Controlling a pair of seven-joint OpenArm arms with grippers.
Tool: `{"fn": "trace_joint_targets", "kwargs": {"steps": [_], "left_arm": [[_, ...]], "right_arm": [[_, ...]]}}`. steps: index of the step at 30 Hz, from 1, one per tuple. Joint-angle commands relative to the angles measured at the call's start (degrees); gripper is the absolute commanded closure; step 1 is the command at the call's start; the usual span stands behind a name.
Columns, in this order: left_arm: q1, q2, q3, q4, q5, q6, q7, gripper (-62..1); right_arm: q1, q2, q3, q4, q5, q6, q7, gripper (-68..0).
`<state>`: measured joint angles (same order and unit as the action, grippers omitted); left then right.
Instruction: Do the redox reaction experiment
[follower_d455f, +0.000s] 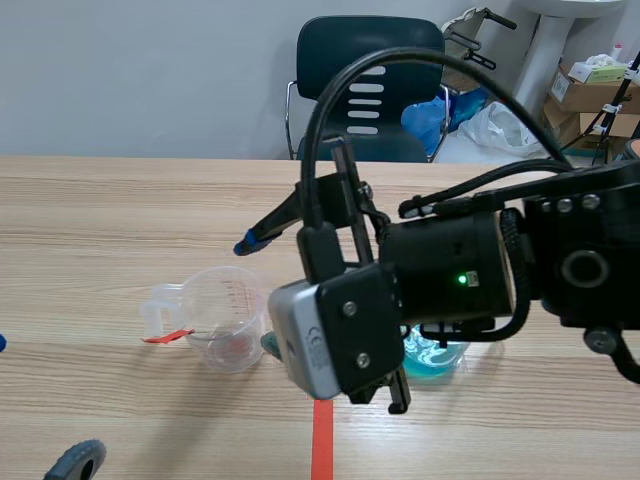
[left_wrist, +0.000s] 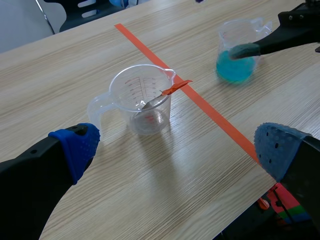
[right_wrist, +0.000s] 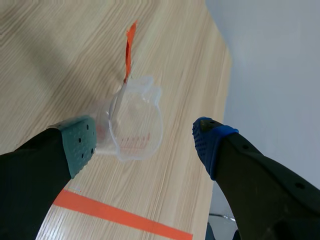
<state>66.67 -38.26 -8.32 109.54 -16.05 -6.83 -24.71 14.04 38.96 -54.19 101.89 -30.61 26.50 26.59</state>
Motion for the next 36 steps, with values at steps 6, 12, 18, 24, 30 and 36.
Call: {"fn": "trace_joint_targets", "kwargs": {"steps": [6, 12, 18, 24, 30, 36], "left_arm": [[0.3, 0.1, -0.1, 0.8, -0.2, 0.1, -0.8, -62.3], [0.3, 0.1, -0.1, 0.8, -0.2, 0.1, -0.8, -62.3], [0.3, 0.1, -0.1, 0.8, -0.2, 0.1, -0.8, -62.3], [0.3, 0.2, -0.1, 0.8, -0.2, 0.1, -0.8, -62.3], [0.3, 0.2, -0.1, 0.8, -0.2, 0.1, -0.8, -62.3], [0.3, 0.2, -0.1, 0.8, -0.2, 0.1, -0.8, -62.3]], "right_arm": [[2.3, -3.4, -2.5, 0.6, -0.1, 0.4, -0.3, -40.0], [2.3, -8.2, -2.5, -3.7, -2.4, 0.8, -0.3, -40.0], [4.5, -10.8, -4.9, -7.0, -3.4, 1.8, -0.4, -40.0], [5.2, -13.4, -5.7, -9.2, -3.9, 1.8, -0.8, -39.9], [5.2, -15.6, -5.7, -10.8, -3.9, 1.9, -1.0, -38.7], [5.1, -15.8, -5.7, -10.8, -3.9, 1.9, -0.9, -34.2]]}}
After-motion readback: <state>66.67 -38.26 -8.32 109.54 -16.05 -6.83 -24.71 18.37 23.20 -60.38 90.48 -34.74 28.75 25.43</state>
